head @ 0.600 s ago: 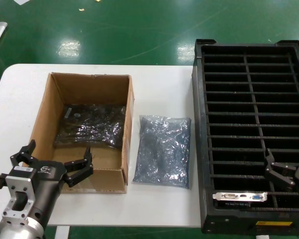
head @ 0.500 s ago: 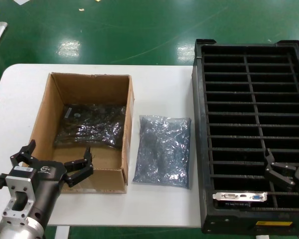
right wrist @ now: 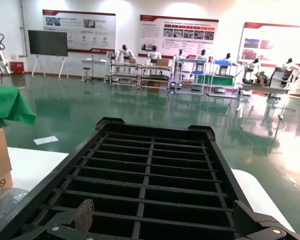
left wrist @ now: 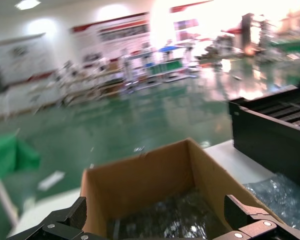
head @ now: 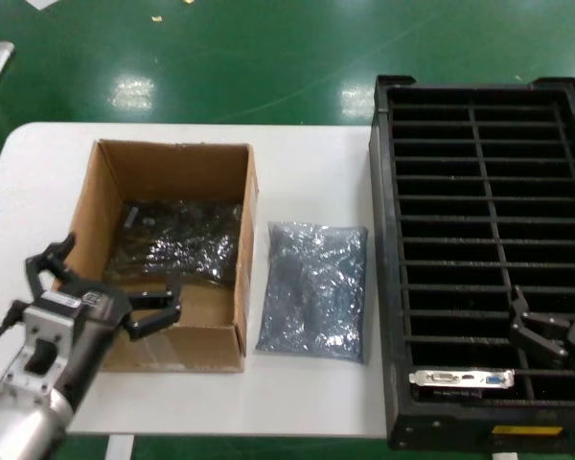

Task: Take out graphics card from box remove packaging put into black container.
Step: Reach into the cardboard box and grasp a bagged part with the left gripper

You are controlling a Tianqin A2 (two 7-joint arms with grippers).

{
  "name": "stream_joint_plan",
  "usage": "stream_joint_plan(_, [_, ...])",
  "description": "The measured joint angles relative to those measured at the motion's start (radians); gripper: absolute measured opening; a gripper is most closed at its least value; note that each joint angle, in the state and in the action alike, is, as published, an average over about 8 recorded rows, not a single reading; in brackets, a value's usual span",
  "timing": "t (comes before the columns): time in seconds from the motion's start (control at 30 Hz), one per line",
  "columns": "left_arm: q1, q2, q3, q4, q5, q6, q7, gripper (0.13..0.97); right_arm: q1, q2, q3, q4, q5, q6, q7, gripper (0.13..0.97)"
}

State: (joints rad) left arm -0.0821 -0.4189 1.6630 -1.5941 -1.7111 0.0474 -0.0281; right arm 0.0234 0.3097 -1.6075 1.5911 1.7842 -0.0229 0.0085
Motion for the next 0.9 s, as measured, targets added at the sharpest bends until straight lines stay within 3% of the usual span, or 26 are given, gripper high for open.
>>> stream_joint_plan(0.1, [-0.068, -0.052, 0.023, 0.026, 0.073, 0.042, -0.011, 0.966, 0.0, 0.0, 0.0, 0.0, 0.0, 0.0, 0.0, 0.966])
stream_joint_plan(0.2, [-0.168, -0.094, 0.041, 0.075, 0.174, 0.112, -0.03, 0.966, 0.0, 0.0, 0.0, 0.0, 0.0, 0.0, 0.0, 0.966])
stream_joint_plan(0.33, [-0.337, -0.114, 0.058, 0.183, 0.326, 0.245, -0.011, 0.966, 0.0, 0.0, 0.0, 0.0, 0.0, 0.0, 0.0, 0.966])
stream_joint_plan(0.47, [-0.508, -0.103, 0.106, 0.328, 0.458, 0.38, 0.072, 0.966, 0.0, 0.0, 0.0, 0.0, 0.0, 0.0, 0.0, 0.966])
stream_joint_plan(0.63, [-0.681, -0.082, 0.228, 0.534, 0.591, 0.5, 0.166, 0.966, 0.0, 0.0, 0.0, 0.0, 0.0, 0.0, 0.0, 0.966])
stream_joint_plan(0.77, [-0.792, -0.049, 0.323, 0.71, 0.667, 0.559, 0.232, 0.966, 0.0, 0.0, 0.0, 0.0, 0.0, 0.0, 0.0, 0.966])
stream_joint_plan(0.9, [-0.892, 0.005, 0.39, 0.893, 0.701, 0.569, 0.319, 0.966, 0.0, 0.0, 0.0, 0.0, 0.0, 0.0, 0.0, 0.966])
